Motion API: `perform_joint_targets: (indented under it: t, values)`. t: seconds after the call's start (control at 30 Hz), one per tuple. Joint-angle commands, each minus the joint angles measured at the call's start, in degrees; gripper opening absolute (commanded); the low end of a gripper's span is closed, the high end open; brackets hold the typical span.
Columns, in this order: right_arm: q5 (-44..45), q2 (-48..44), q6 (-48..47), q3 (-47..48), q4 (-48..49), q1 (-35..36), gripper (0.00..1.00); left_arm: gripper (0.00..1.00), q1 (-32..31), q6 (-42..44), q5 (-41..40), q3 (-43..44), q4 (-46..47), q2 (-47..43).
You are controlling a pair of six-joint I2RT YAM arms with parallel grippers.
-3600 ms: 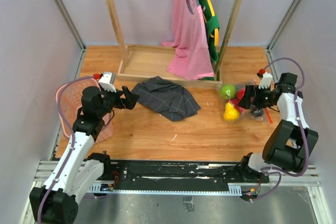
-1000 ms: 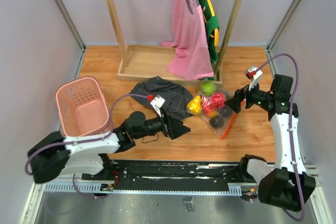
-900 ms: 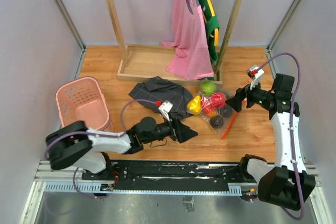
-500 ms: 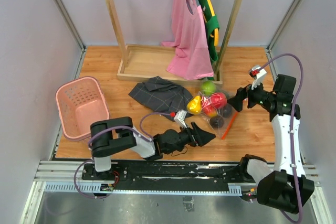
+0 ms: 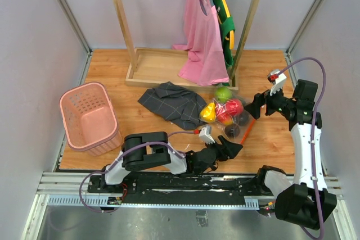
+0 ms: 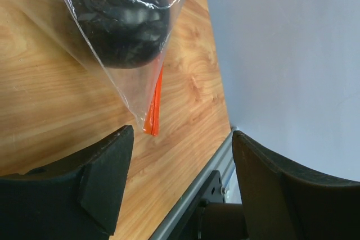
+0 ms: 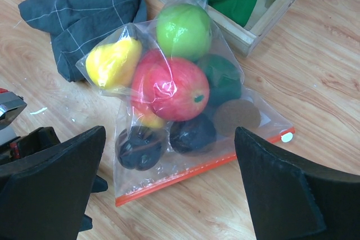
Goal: Open the zip-top bag and remove the fake food
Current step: Move the zipper food storage bag to the center of the board.
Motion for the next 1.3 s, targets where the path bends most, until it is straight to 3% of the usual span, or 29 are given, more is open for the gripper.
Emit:
perform_joint_targets:
  t: [0.0, 0.1, 0.43, 0.77, 0.87, 0.93, 1.27]
  values:
    - [0.6, -0.7, 0.3, -0.3, 0.2, -0.9, 0.98, 0.71, -0.5, -2.6, -5.1, 2.6, -1.4, 2.9]
    - [0.5, -0.6, 0.3, -0.4, 0.2, -0.9, 0.98, 0.65, -0.5, -2.1, -4.9, 3.8, -0.9, 4.7]
    - [0.1, -0.8, -0.1, -0.3, -0.1, -0.9, 0.98, 0.60, -0.4, -0.2, -7.2, 5.1, -2.7, 5.8]
    - [0.2, -0.9, -0.6, -0.3, -0.4, -0.9, 0.99, 0.27, 1.6, 4.5, -3.8, 7.4, 0.3, 9.0]
    - [0.1, -0.8, -0.8, -0.4, -0.6, -0.9, 0.98, 0.10, 1.9, 7.6, -3.9, 6.7, 1.5, 8.3]
    - [0.0, -0.8, -0.9, -0.4, -0.7, -0.9, 0.98, 0.01, 1.8, 11.1, -4.1, 5.2, 2.4, 6.4]
    - [-4.3, -1.0, -4.3, -0.1, -3.2, -0.9, 0.99, 0.00, 1.5, 17.2, -4.0, -16.5, 4.0, -14.9]
